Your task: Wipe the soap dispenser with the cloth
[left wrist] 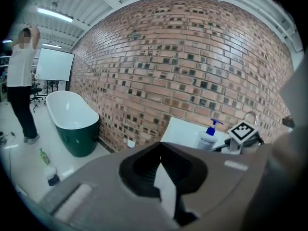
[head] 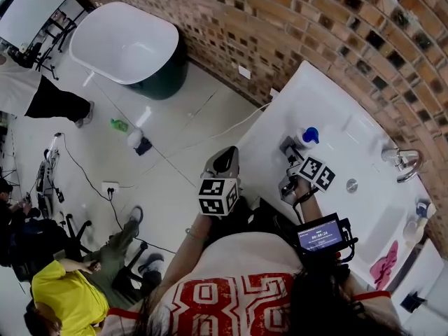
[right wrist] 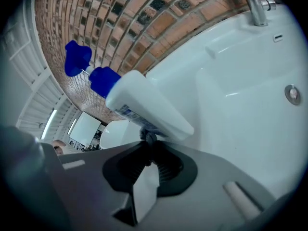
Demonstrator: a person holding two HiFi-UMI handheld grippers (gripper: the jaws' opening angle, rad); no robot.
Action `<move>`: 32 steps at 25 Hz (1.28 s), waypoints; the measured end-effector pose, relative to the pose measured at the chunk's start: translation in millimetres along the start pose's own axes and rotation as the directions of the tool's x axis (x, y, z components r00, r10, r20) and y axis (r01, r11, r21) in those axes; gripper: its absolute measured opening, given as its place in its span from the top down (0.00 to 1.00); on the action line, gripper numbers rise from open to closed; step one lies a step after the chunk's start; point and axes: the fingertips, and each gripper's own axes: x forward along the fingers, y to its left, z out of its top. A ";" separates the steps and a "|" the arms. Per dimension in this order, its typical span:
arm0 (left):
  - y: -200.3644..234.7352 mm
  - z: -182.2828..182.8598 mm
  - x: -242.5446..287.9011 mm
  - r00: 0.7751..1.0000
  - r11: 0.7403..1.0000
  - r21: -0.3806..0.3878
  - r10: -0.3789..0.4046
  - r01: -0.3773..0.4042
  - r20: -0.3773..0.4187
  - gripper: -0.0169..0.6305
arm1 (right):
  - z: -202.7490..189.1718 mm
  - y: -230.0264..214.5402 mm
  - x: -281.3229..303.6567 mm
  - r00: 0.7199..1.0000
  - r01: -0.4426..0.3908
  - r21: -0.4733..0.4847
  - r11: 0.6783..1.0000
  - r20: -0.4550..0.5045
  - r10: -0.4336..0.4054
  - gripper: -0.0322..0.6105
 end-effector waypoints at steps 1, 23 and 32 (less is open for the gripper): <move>3.0 0.1 -1.7 1.000 1.000 -0.002 0.008 -0.008 0.002 0.97 | -1.6 -3.5 1.5 1.000 0.008 0.002 1.000 -0.003 -0.008 0.88; -47.8 -1.0 3.3 0.989 0.986 0.069 -0.148 0.149 -0.012 0.97 | 13.7 126.1 -87.5 0.949 -0.002 -0.657 0.754 0.238 0.209 0.88; -73.3 -1.0 1.2 0.980 0.976 0.086 -0.199 0.198 -0.001 0.97 | 5.2 120.7 -109.5 0.939 0.082 -0.726 0.683 0.286 0.191 0.88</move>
